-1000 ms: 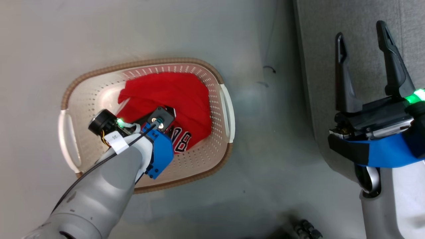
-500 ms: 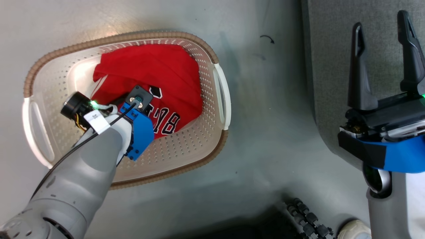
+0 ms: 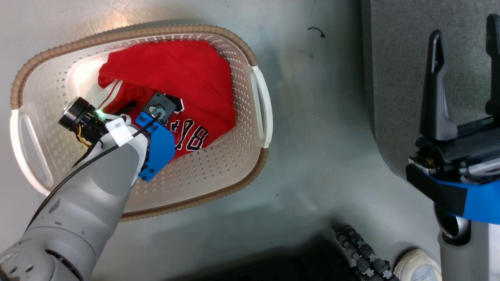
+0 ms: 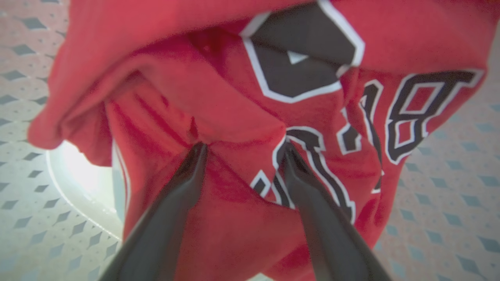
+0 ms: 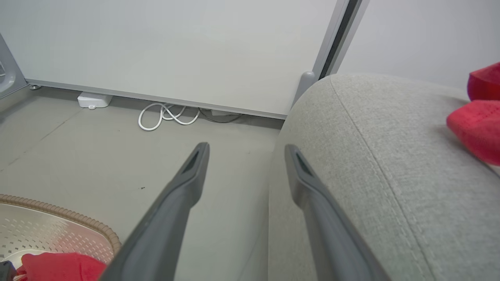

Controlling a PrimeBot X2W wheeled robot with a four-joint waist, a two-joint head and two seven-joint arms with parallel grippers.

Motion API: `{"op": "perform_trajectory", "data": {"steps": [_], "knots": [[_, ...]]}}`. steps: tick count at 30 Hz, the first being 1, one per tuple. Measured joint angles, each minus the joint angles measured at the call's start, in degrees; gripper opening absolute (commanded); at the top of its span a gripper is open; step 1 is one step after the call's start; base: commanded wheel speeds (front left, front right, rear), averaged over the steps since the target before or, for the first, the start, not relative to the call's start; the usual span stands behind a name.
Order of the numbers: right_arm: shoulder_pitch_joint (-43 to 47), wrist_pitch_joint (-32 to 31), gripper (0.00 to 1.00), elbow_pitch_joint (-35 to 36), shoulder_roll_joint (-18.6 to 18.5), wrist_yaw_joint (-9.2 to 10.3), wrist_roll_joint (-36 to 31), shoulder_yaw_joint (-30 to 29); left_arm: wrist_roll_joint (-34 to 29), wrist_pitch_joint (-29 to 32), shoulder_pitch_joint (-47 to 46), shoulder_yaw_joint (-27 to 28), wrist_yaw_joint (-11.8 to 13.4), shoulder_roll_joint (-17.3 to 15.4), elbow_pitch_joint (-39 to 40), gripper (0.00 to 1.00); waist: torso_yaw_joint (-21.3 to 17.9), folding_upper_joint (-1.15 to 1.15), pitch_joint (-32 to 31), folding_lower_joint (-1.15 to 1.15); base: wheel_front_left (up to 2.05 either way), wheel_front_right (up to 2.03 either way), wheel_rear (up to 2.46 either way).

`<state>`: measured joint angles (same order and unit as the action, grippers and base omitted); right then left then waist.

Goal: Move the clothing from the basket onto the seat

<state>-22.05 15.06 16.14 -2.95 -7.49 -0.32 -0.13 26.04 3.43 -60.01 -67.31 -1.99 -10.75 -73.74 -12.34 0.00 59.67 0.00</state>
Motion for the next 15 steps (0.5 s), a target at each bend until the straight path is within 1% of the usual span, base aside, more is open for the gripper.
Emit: {"op": "perform_trajectory", "data": {"steps": [4, 5, 6, 7, 15], "knots": [[0.6, 0.0, 1.0, 0.9, 0.0, 0.0, -0.2, -0.1, 0.0, 0.6, -0.2, -0.4, 0.2, -0.1, 0.0, 1.0, 0.1, 0.0, 0.2, 0.0, 0.0, 0.0, 0.0], [1.0, 0.0, 1.0, 1.5, 0.0, 0.01, -0.5, -0.1, 0.3, 1.5, -0.3, -0.2, 0.4, -0.2, 0.0, 0.64, 0.1, 0.0, 0.3, 0.0, 0.0, 0.0, 0.0], [1.2, 0.0, 1.0, 1.8, 0.0, 0.0, -0.6, -0.1, 0.4, 1.3, -0.4, -0.1, 0.4, -0.2, -0.1, 0.05, 0.1, 0.0, 0.3, 0.0, 0.0, 0.0, 0.0], [1.2, 0.0, 1.0, 2.0, 0.0, 0.01, -0.6, -0.1, 0.4, 0.7, -0.6, -0.3, 0.5, -0.2, -0.1, 0.0, 0.1, 0.0, 0.4, 0.0, 0.0, 0.0, 0.0], [0.5, 0.0, 1.0, 2.1, 0.0, 0.0, -0.6, 0.2, 0.8, -0.4, -2.3, -0.5, -0.6, 0.5, -0.1, 0.0, 0.3, 0.0, 0.5, 0.0, 0.0, 0.0, 0.0]]}}
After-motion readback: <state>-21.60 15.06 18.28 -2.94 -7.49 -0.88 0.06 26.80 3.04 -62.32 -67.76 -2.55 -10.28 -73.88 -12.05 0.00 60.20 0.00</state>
